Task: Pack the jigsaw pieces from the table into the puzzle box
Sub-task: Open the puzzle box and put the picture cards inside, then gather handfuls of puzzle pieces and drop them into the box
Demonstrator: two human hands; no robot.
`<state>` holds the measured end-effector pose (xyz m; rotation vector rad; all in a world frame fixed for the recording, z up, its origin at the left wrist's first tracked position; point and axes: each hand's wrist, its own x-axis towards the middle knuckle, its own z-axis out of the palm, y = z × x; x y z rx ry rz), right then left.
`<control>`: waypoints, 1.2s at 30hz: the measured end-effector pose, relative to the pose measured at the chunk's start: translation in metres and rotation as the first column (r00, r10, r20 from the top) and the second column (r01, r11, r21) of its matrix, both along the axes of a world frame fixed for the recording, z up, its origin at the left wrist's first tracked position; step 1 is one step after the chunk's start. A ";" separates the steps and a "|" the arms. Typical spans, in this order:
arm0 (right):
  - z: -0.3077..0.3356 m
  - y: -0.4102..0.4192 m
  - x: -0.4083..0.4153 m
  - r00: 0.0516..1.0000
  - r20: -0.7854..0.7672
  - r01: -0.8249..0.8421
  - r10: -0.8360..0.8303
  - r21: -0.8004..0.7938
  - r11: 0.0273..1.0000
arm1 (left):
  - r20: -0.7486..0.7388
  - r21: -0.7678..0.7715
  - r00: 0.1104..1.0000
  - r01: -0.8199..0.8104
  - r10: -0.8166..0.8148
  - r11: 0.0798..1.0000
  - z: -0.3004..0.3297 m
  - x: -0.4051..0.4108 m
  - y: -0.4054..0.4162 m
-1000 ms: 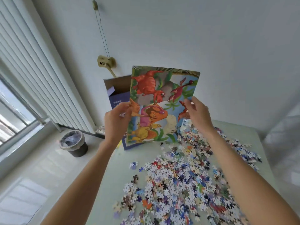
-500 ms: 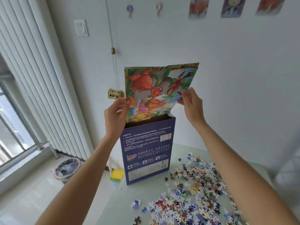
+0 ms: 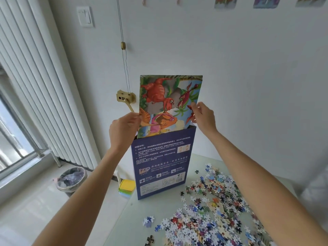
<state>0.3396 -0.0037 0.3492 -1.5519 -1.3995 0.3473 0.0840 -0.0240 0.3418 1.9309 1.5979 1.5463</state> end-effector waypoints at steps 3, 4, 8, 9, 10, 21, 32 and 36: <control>-0.011 0.007 0.002 1.000 0.027 0.001 0.002 -0.098 0.995 | -0.108 -0.022 0.994 0.004 -0.007 1.000 -0.008 -0.002 0.005; -0.016 0.009 0.002 0.999 0.043 -0.001 0.006 -0.118 0.993 | -0.135 -0.026 0.991 0.007 -0.010 1.000 -0.014 -0.004 0.008; -0.032 0.010 0.002 0.998 0.041 -0.041 0.048 -0.147 0.988 | -0.230 0.004 0.973 -0.026 0.026 1.000 -0.034 -0.014 0.015; -0.036 0.011 0.002 0.998 0.033 -0.049 0.055 -0.153 0.987 | -0.249 0.016 0.967 -0.047 0.050 0.999 -0.037 -0.016 0.016; -0.039 0.011 0.002 0.998 0.026 -0.055 0.059 -0.157 0.986 | -0.255 0.020 0.965 -0.056 0.059 0.998 -0.039 -0.016 0.016; -0.061 -0.001 -0.002 0.817 0.571 -0.097 0.083 -0.006 0.995 | -0.478 -0.012 0.878 0.035 -0.036 0.999 -0.064 -0.014 0.016; -0.100 -0.100 -0.031 0.501 0.865 -0.138 -0.017 0.099 0.986 | -0.605 0.159 0.756 0.421 -0.248 0.893 -0.074 0.021 -0.049; -0.157 -0.169 -0.031 0.657 0.750 0.013 0.073 -0.108 0.994 | -0.456 -0.120 0.745 0.491 -0.487 0.863 -0.107 0.035 -0.091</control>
